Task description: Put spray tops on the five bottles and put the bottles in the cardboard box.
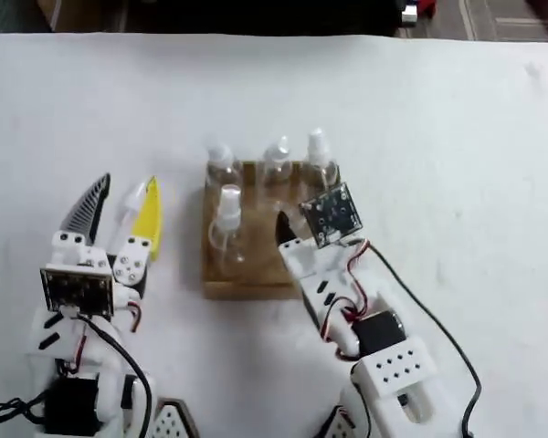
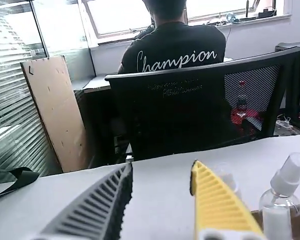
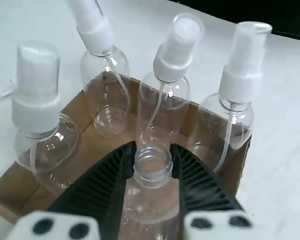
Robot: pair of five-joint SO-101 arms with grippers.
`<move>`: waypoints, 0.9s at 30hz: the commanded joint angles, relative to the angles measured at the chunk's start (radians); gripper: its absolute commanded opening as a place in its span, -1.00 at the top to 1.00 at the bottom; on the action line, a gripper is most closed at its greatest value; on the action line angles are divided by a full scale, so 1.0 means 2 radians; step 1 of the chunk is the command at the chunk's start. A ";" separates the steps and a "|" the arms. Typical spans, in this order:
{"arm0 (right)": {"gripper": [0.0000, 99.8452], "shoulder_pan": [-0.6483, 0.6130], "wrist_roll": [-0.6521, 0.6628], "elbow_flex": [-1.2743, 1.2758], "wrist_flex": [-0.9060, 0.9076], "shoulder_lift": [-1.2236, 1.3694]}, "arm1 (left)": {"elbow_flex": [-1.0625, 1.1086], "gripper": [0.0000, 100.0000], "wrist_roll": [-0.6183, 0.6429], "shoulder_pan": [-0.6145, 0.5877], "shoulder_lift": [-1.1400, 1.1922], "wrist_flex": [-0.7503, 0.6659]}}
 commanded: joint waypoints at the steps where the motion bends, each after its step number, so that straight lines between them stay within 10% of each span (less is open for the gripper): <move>1: 0.72 0.000 0.005 -0.002 -0.003 0.003 | -0.004 0.65 0.005 -0.003 0.000 -0.012; 27: 0.67 0.000 0.003 -0.008 0.150 -0.246 | -0.003 0.65 0.005 -0.003 0.000 -0.014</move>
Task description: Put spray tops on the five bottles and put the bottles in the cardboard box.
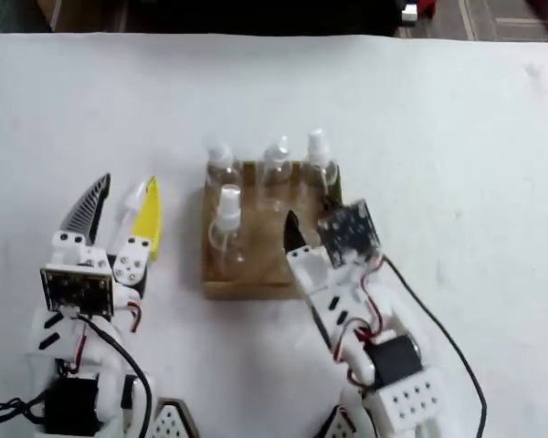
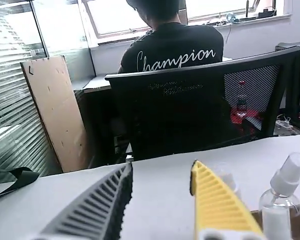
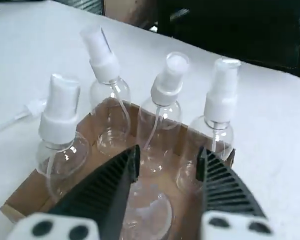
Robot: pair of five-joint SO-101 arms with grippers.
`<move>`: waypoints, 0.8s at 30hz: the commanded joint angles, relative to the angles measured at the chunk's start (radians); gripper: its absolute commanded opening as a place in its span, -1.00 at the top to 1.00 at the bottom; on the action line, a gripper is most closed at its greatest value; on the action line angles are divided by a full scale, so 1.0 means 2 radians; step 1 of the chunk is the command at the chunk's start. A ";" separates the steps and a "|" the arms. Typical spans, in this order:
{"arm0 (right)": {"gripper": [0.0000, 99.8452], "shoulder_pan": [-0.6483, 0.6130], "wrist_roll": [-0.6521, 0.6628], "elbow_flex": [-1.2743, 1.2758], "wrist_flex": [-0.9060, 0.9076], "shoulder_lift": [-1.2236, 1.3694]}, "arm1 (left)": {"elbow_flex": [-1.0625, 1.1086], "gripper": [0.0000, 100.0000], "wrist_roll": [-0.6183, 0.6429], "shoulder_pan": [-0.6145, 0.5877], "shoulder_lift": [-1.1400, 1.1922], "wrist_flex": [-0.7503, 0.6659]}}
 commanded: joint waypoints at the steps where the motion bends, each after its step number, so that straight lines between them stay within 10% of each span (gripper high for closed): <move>1: 0.67 -0.001 0.002 -0.008 0.061 -0.109 | -0.003 0.65 0.005 -0.003 0.000 -0.014; 24: 0.67 0.160 -0.117 0.010 0.059 -0.172 | -0.145 0.65 -0.038 -0.092 0.001 0.061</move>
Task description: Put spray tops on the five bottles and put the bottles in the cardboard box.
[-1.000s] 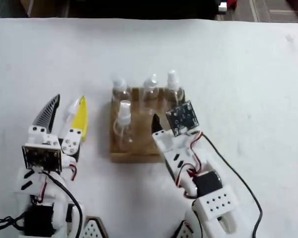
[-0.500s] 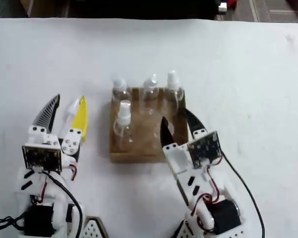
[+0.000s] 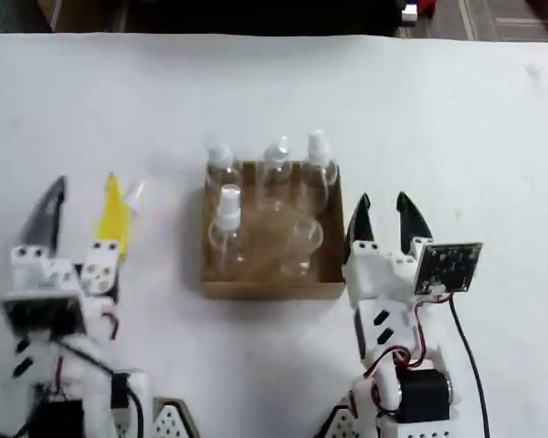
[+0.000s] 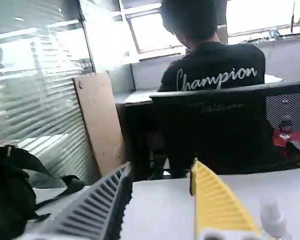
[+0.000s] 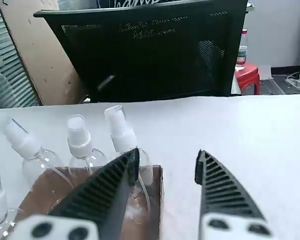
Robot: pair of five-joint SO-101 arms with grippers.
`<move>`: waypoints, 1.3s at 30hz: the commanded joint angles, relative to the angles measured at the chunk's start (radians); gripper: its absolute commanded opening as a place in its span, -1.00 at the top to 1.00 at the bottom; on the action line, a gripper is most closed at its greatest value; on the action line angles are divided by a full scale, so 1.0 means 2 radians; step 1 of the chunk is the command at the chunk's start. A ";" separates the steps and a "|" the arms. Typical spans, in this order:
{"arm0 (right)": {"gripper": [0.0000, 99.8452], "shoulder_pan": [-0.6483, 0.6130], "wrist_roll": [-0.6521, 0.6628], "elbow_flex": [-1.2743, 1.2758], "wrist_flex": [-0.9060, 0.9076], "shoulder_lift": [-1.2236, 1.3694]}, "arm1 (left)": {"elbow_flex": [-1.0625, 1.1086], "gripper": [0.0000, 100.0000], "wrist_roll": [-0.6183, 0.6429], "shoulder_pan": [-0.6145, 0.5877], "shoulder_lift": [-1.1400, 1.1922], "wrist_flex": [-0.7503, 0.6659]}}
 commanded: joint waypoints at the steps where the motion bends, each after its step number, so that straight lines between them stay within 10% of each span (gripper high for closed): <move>1: 0.67 0.010 -0.008 0.012 -0.026 0.001 | -0.066 0.65 -0.052 -0.007 0.004 0.030; 7: 0.67 0.013 -0.004 0.047 -0.069 0.001 | -0.133 0.65 -0.169 -0.016 0.075 0.077; 22: 0.67 0.015 -0.003 0.051 -0.076 0.001 | -0.252 0.65 -0.414 -0.259 0.386 0.109; 39: 0.68 0.011 0.032 0.055 -0.076 0.000 | -0.144 0.65 -0.627 -0.175 0.465 0.188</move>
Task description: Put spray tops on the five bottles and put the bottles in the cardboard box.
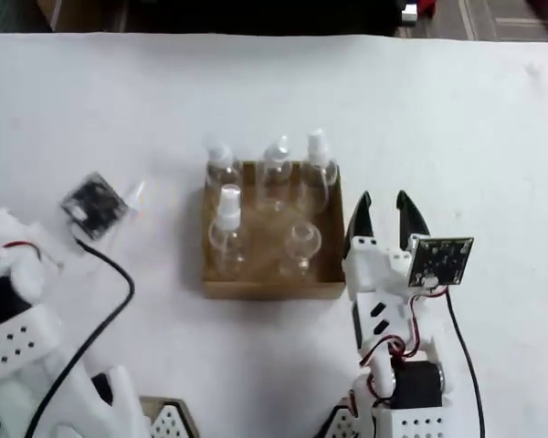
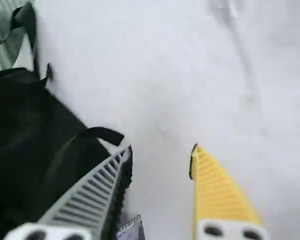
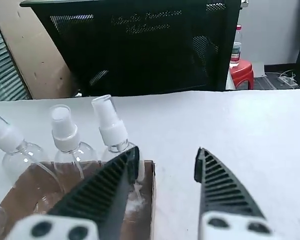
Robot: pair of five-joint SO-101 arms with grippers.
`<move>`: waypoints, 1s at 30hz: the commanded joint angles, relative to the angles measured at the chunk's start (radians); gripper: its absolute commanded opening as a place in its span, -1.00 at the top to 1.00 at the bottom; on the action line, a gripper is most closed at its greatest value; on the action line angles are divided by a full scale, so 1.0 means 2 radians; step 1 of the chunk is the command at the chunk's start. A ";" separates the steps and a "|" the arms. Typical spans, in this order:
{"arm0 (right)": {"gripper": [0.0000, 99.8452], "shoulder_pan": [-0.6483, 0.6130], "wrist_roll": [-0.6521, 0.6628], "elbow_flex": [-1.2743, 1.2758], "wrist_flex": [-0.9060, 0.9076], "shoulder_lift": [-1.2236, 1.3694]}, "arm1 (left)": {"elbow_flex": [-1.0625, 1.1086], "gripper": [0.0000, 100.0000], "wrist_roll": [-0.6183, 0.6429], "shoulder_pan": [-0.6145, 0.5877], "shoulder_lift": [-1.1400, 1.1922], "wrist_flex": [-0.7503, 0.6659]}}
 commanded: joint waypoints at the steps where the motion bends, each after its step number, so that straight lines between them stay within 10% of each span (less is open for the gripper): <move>1: 0.68 0.000 0.021 -0.001 -0.011 -0.003 | 0.004 0.64 -0.018 0.036 0.010 0.004; 13: 0.68 0.004 0.023 0.001 -0.022 -0.003 | -0.119 0.64 0.041 0.055 0.263 -0.007; 30: 0.68 0.004 0.025 0.025 -0.063 -0.003 | -0.402 0.42 0.331 0.204 0.567 0.065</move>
